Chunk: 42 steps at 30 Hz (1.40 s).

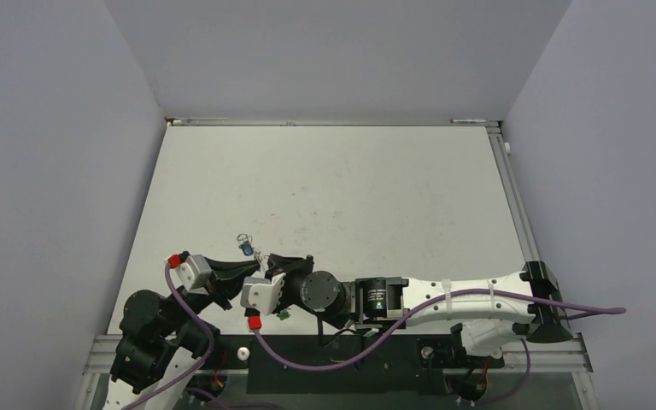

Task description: Put the keys on the keyring

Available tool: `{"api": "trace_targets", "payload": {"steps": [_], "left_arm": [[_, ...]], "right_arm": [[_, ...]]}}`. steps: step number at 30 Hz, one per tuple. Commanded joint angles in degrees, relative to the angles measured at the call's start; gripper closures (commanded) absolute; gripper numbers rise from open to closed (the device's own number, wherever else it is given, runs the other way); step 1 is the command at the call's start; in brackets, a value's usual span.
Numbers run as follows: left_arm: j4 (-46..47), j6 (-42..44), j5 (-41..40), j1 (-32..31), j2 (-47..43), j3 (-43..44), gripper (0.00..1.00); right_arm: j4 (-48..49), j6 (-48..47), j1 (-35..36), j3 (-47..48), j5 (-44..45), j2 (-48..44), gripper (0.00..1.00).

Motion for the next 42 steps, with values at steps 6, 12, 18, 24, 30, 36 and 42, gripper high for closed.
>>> {"api": "trace_targets", "payload": {"steps": [6,12,18,24,30,36,42], "left_arm": [[4.18,-0.23,0.11,0.38,-1.02,1.37,1.0],[4.18,-0.23,0.16,0.38,-0.8,1.37,1.0],[4.18,-0.23,0.17,0.38,-0.76,1.37,1.0],[4.19,-0.23,0.18,0.38,-0.71,1.37,1.0],[4.18,-0.23,0.27,0.38,-0.65,1.37,1.0],[4.18,-0.23,0.27,0.38,-0.52,1.37,1.0],[4.18,-0.21,0.26,0.38,-0.51,1.37,1.0]], "right_arm": [[2.56,-0.98,0.87,2.71,2.37,0.49,0.95],[2.5,-0.95,1.31,2.78,1.65,0.52,0.95],[2.53,-1.37,1.41,3.36,1.66,1.31,0.95],[2.56,-1.88,1.39,3.64,2.21,1.54,0.95],[2.58,-2.01,1.42,3.48,2.53,1.59,0.95],[2.57,-2.05,1.38,3.73,2.75,1.95,0.95],[2.16,-1.84,1.47,3.88,2.59,2.13,0.95]]}}
